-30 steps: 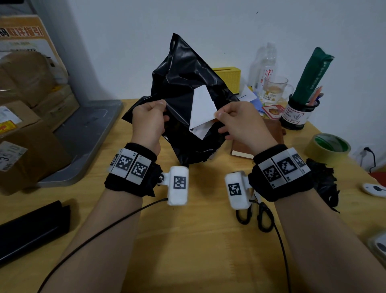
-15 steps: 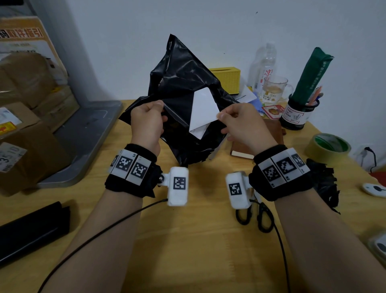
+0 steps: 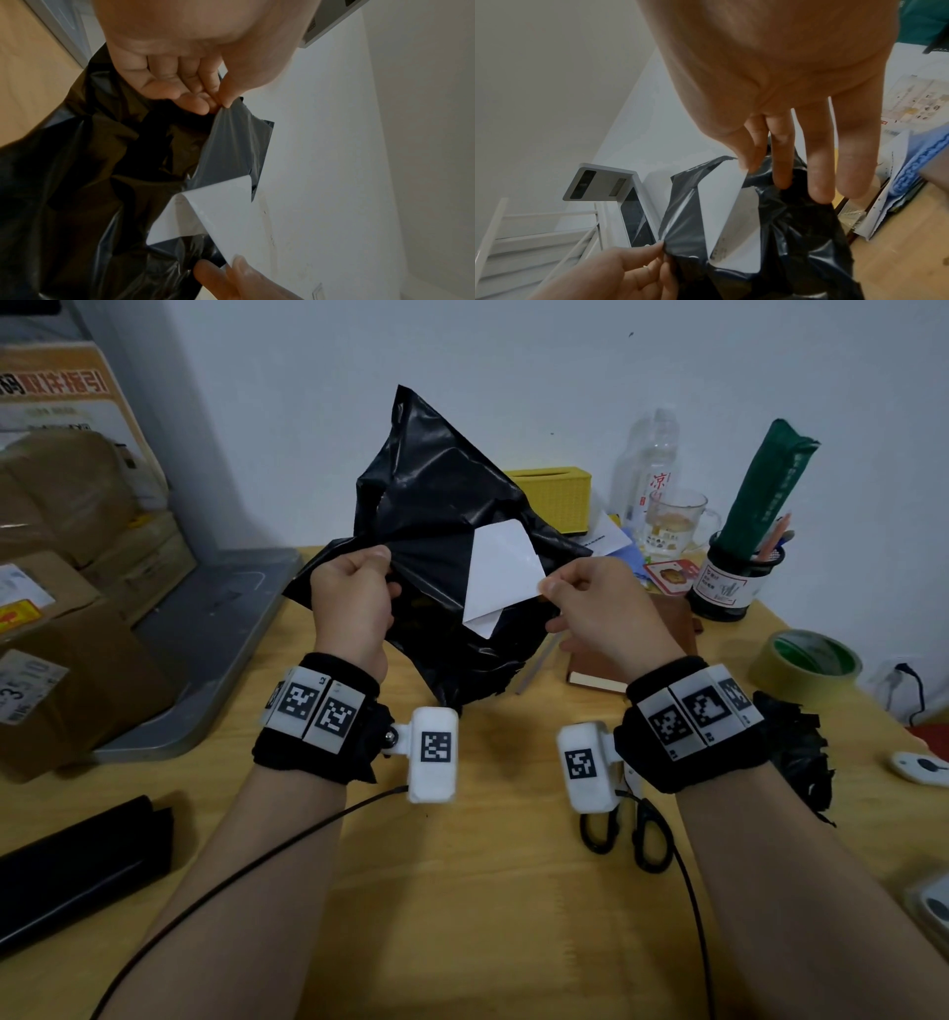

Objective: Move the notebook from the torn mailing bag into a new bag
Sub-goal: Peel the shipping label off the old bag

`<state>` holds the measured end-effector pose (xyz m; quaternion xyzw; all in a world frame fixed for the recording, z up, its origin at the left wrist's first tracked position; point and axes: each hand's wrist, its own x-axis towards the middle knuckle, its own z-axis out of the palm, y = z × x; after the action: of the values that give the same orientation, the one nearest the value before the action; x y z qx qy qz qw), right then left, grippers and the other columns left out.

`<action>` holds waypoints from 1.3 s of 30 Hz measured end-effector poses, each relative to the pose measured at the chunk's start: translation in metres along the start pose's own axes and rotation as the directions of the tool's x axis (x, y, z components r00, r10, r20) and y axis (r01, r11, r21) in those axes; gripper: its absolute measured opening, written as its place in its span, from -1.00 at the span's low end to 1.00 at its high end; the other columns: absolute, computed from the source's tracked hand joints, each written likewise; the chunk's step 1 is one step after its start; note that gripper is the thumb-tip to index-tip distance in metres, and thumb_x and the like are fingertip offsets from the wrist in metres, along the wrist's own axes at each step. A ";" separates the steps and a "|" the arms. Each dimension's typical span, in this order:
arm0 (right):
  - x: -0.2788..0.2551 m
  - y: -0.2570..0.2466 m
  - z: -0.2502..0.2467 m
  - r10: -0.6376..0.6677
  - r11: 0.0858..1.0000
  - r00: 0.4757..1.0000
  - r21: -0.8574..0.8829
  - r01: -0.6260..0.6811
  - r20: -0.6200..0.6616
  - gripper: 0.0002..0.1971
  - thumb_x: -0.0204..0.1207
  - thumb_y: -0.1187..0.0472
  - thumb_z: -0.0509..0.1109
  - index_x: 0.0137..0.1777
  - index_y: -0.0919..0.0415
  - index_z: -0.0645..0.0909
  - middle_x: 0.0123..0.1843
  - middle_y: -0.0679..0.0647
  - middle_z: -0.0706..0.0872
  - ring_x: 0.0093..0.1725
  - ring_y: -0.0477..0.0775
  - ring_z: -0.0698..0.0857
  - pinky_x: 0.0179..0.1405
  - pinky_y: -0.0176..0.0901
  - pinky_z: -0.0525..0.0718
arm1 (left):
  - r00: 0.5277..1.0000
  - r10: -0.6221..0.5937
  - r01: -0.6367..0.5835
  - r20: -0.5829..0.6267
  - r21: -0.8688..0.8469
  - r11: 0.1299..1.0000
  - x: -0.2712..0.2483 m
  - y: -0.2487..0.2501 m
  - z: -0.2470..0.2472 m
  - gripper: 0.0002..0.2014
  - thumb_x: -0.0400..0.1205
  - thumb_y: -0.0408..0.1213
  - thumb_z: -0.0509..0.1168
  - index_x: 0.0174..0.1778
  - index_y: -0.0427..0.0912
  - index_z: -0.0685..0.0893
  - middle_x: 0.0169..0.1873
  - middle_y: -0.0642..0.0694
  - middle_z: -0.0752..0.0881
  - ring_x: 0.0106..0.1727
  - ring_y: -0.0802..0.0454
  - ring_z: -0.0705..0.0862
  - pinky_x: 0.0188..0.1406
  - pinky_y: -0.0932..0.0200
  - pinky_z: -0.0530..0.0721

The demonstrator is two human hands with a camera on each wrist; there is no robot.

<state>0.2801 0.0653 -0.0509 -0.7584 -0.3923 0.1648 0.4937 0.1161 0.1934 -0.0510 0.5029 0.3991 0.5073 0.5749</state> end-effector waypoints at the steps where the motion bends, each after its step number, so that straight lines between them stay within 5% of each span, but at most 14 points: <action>1: 0.001 0.000 0.000 -0.006 1.000 1.000 -0.002 0.006 -0.002 -0.84 0.75 0.15 0.34 -0.09 0.05 0.65 -0.08 0.05 0.73 -0.03 0.19 0.85 -0.22 0.07 0.82 | 1.000 -0.001 0.001 -0.003 0.000 1.000 0.001 0.000 -0.001 -0.90 0.73 -0.21 0.27 -0.01 0.00 0.70 -0.14 0.07 0.72 -0.19 0.17 0.66 -0.39 0.27 0.53; 7: 0.003 0.003 -0.001 -0.002 1.000 1.000 0.011 0.003 -0.020 -0.81 0.75 0.15 0.34 -0.13 0.04 0.64 -0.10 0.05 0.73 -0.03 0.22 0.85 -0.14 0.18 0.87 | 1.000 -0.003 0.003 -0.016 -0.020 1.000 0.003 0.000 -0.003 -0.89 0.73 -0.22 0.26 -0.01 0.00 0.70 -0.17 0.08 0.71 -0.23 0.19 0.65 -0.42 0.29 0.52; 13: 0.006 0.004 -0.001 0.000 0.998 0.999 0.065 0.002 -0.032 -0.84 0.77 0.16 0.29 -0.04 0.10 0.62 0.02 0.08 0.73 -0.11 0.12 0.86 -0.21 0.05 0.87 | 0.999 -0.009 0.005 -0.046 -0.079 0.997 0.004 -0.002 -0.003 -0.87 0.75 -0.21 0.22 0.04 -0.02 0.68 -0.07 0.05 0.72 -0.10 0.14 0.68 -0.26 0.20 0.60; 18: 0.009 0.002 0.001 0.021 0.992 1.000 0.123 -0.019 -0.019 -0.83 0.81 0.15 0.20 -0.03 0.08 0.54 0.04 0.01 0.64 -0.15 0.15 0.86 -0.20 0.09 0.88 | 0.996 0.010 -0.022 -0.092 -0.126 0.992 0.006 -0.004 -0.003 -0.84 0.76 -0.22 0.19 0.14 -0.10 0.66 0.00 -0.02 0.73 -0.07 0.11 0.71 -0.32 0.20 0.64; 39: 0.005 -0.002 -0.005 0.106 0.968 0.993 0.235 -0.091 -0.051 -0.80 0.84 0.17 0.11 -0.06 0.06 0.43 0.03 0.13 0.79 -0.15 0.28 0.80 -0.14 0.22 0.87 | 0.972 -0.002 -0.054 -0.233 -0.234 0.971 0.011 -0.003 -0.013 -0.76 0.69 -0.34 0.10 -0.11 -0.08 0.68 -0.18 0.01 0.75 -0.22 0.13 0.68 -0.41 0.21 0.61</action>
<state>0.2859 0.0666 -0.0455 -0.7187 -0.3165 0.2097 0.5826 0.1056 0.2068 -0.0553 0.3726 0.3927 0.6145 0.5739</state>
